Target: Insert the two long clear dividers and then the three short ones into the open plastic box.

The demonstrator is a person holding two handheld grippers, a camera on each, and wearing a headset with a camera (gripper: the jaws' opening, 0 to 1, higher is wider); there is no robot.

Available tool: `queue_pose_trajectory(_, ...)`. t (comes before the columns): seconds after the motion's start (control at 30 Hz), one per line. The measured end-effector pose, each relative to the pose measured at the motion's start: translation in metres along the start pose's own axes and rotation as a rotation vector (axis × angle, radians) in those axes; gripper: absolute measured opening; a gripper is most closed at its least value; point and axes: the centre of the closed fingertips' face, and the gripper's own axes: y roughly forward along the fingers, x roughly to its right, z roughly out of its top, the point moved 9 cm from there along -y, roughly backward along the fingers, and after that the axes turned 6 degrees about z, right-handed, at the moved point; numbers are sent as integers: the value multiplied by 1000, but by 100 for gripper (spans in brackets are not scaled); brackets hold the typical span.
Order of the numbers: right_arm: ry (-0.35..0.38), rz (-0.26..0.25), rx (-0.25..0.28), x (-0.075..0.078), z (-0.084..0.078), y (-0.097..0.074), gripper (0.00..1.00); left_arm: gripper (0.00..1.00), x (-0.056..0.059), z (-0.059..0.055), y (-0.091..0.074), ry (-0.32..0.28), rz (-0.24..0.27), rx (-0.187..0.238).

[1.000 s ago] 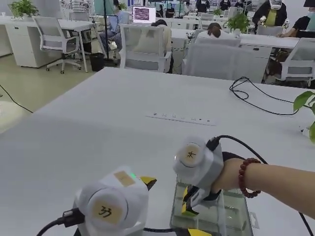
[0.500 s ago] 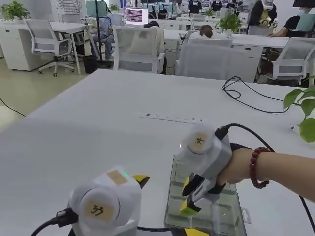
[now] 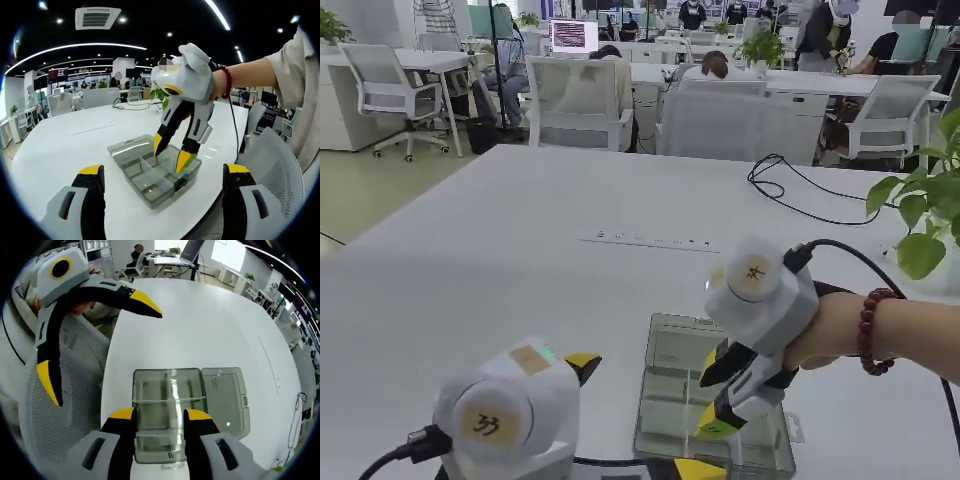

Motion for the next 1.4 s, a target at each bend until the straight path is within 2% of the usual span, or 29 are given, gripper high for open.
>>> queue_pose_trajectory(0.37, 38, -19, 9, -7, -34, -21, 44, 100, 0, -1, 0, 18, 5, -11)
queue_pose_trajectory(0.63, 80, -34, -7, -12, -66, -33, 46, 100, 1, -2, 1, 21, 4, -20)
queue_pose_trajectory(1.07, 138, -49, -40, -17, -124, -46, 47, 99, 2, -4, 2, 23, -10, -55)
queue_pose_trajectory(1.4, 167, -53, -66, -17, -156, -48, 46, 96, 0, -4, 2, 30, 11, -66)
